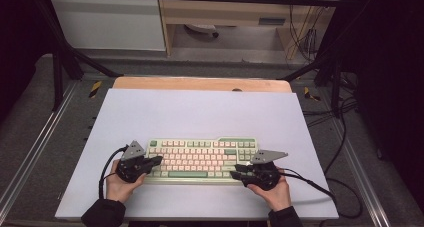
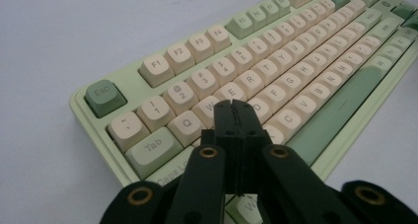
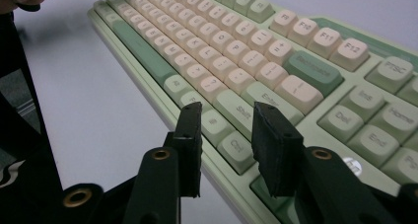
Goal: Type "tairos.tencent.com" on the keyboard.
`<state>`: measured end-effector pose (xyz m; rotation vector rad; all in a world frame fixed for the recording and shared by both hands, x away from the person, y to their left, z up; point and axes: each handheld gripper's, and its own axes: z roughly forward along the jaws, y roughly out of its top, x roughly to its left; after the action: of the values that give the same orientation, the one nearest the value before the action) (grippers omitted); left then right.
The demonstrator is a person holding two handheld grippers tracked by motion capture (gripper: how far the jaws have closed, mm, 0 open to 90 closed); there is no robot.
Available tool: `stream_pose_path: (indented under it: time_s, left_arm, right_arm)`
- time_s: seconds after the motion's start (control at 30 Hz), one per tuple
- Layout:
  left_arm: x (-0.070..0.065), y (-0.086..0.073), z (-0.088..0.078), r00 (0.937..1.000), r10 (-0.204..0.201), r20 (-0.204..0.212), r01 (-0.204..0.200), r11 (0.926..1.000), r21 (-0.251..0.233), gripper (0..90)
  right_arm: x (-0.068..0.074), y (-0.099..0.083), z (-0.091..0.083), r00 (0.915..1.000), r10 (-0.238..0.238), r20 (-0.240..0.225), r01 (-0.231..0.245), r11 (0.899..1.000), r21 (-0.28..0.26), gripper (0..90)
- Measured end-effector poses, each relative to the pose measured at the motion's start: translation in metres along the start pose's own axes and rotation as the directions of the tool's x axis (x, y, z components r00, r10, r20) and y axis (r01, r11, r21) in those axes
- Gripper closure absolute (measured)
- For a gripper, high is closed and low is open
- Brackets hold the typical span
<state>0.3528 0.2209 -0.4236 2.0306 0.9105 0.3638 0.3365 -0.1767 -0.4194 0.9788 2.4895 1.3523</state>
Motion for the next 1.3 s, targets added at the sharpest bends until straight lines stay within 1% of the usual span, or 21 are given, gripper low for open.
stream_pose_path:
  time_s: [0.07,0.1,0.2,0.23,0.3,0.37,0.43,0.47,0.5,0.53,0.57,0.6,0.67,0.7,0.8,0.83,0.97,1.1,1.2,1.3]
  left_arm:
    - [0.000,0.000,0.000,1.0000,0.000,0.000,0.000,1.0000,0.000,90.0]
    - [0.000,0.000,0.000,1.0000,-0.001,0.000,0.001,1.0000,0.001,90.0]
    - [0.000,0.000,0.001,1.0000,0.001,0.001,-0.001,1.0000,0.002,90.0]
    - [0.000,0.000,0.001,1.0000,0.001,0.001,-0.001,1.0000,0.002,90.0]
    - [0.000,0.000,0.001,1.0000,0.000,0.001,0.000,1.0000,0.003,90.0]
    - [0.000,0.000,0.001,1.0000,0.000,0.000,0.000,1.0000,0.003,90.0]
    - [0.000,0.000,0.001,1.0000,0.000,0.000,0.000,1.0000,0.002,90.0]
    - [0.000,0.000,0.001,1.0000,0.001,0.000,-0.001,1.0000,0.002,90.0]
    - [0.000,0.000,0.001,1.0000,0.001,0.000,-0.001,1.0000,0.002,90.0]
    - [0.000,0.000,0.001,1.0000,0.001,0.000,-0.001,1.0000,0.002,90.0]
    - [0.000,0.000,0.001,1.0000,0.001,0.000,-0.001,1.0000,0.002,90.0]
    - [0.000,0.000,0.001,1.0000,0.002,0.000,-0.002,1.0000,0.002,90.0]
    - [0.000,0.000,0.001,1.0000,0.002,0.000,-0.002,1.0000,0.002,90.0]
    - [0.000,0.000,0.001,1.0000,0.003,-0.001,-0.003,1.0000,0.002,90.0]
    - [0.000,0.000,0.000,1.0000,0.003,-0.002,-0.003,1.0000,0.001,90.0]
    - [0.000,0.000,0.000,1.0000,0.003,-0.002,-0.003,1.0000,0.001,90.0]
    - [0.001,0.000,0.000,1.0000,0.002,-0.003,-0.002,1.0000,0.000,90.0]
    - [0.000,0.000,0.001,1.0000,0.003,-0.002,-0.003,1.0000,0.003,90.0]
    - [0.000,0.000,0.001,1.0000,0.003,-0.002,-0.003,1.0000,0.002,90.0]
    - [0.000,0.000,0.001,1.0000,0.002,-0.003,-0.002,1.0000,0.002,90.0]
  right_arm:
    - [0.001,0.001,0.002,1.0000,0.004,-0.003,-0.004,1.000,-0.001,69.4]
    - [0.001,0.004,0.004,0.9998,0.019,-0.010,-0.019,1.000,0.004,72.5]
    - [0.002,0.007,0.006,0.9996,0.023,-0.016,-0.023,1.000,0.001,75.0]
    - [0.004,0.010,0.009,0.9994,0.025,-0.022,-0.025,1.000,-0.002,77.5]
    - [0.005,0.012,0.011,0.9994,0.027,-0.024,-0.027,1.000,-0.005,78.7]
    - [0.008,0.018,0.015,0.9991,0.031,-0.029,-0.031,0.999,-0.009,81.8]
    - [0.008,0.019,0.017,0.9991,0.029,-0.031,-0.030,0.999,-0.012,82.8]
    - [0.010,0.024,0.022,0.9994,0.025,-0.024,-0.025,1.000,-0.010,84.0]
    - [0.010,0.024,0.022,0.9994,0.025,-0.024,-0.025,1.000,-0.010,84.0]
    - [0.011,0.028,0.027,0.9994,0.026,-0.024,-0.026,1.000,-0.005,85.0]
    - [0.011,0.028,0.027,0.9994,0.026,-0.024,-0.026,1.000,-0.005,85.0]
    - [0.013,0.030,0.033,0.9997,0.016,-0.020,-0.016,1.000,0.001,86.5]
    - [0.014,0.033,0.037,0.9995,0.017,-0.026,-0.017,1.000,0.002,88.0]
    - [0.014,0.033,0.037,0.9995,0.017,-0.026,-0.017,1.000,0.002,88.0]
    - [0.017,0.038,0.045,0.9998,0.011,-0.018,-0.011,1.000,0.000,89.5]
    - [0.018,0.039,0.046,0.9996,0.018,-0.020,-0.018,1.000,-0.005,89.8]
    - [0.018,0.041,0.050,0.9995,0.023,-0.021,-0.023,1.000,-0.009,90.0]
    - [0.019,0.045,0.059,0.9996,0.022,-0.017,-0.022,1.000,-0.010,90.0]
    - [0.019,0.045,0.062,0.9994,0.031,-0.015,-0.031,0.999,-0.014,90.0]
    - [0.016,0.047,0.066,0.9992,0.040,0.004,-0.040,0.999,-0.022,90.0]
